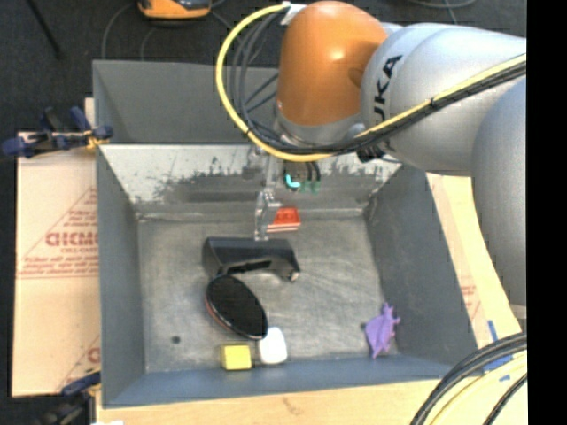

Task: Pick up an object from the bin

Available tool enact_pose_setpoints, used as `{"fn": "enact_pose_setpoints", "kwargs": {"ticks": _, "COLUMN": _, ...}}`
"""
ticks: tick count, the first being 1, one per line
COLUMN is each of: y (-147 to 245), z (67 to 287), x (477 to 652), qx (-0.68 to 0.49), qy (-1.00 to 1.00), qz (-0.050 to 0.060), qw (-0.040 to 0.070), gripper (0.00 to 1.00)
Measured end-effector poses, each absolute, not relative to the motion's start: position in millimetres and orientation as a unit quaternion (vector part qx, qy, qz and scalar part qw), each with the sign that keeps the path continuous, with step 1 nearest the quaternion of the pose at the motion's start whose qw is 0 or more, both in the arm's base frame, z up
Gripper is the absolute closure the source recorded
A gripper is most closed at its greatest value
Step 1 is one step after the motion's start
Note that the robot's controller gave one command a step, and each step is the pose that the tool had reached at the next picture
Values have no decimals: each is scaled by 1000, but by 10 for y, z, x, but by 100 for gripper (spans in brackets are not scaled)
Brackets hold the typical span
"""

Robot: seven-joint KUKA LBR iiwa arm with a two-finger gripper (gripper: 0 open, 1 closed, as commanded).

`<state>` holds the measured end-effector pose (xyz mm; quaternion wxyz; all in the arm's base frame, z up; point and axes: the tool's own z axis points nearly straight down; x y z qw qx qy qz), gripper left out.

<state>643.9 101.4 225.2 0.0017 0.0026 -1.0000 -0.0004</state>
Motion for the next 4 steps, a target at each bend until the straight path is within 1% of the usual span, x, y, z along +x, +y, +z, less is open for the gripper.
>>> {"fn": "enact_pose_setpoints", "kwargs": {"ticks": 1, "y": 1009, "z": 2304, "x": 6454, "qx": 2, "qy": -1000, "qz": -1, "qw": -2, "gripper": 0}}
{"fn": "enact_pose_setpoints", "kwargs": {"ticks": 2, "y": 574, "z": 1572, "x": 6079, "qx": -7, "qy": -1000, "qz": 0, "qw": 2, "gripper": 0}}
{"fn": "enact_pose_setpoints", "kwargs": {"ticks": 3, "y": 558, "z": 1553, "x": 6082, "qx": -11, "qy": -1000, "qz": -1, "qw": -2, "gripper": 0}}
{"fn": "enact_pose_setpoints", "kwargs": {"ticks": 4, "y": 707, "z": 1173, "x": 6073, "qx": -34, "qy": -999, "qz": 0, "qw": -1, "gripper": 0}}
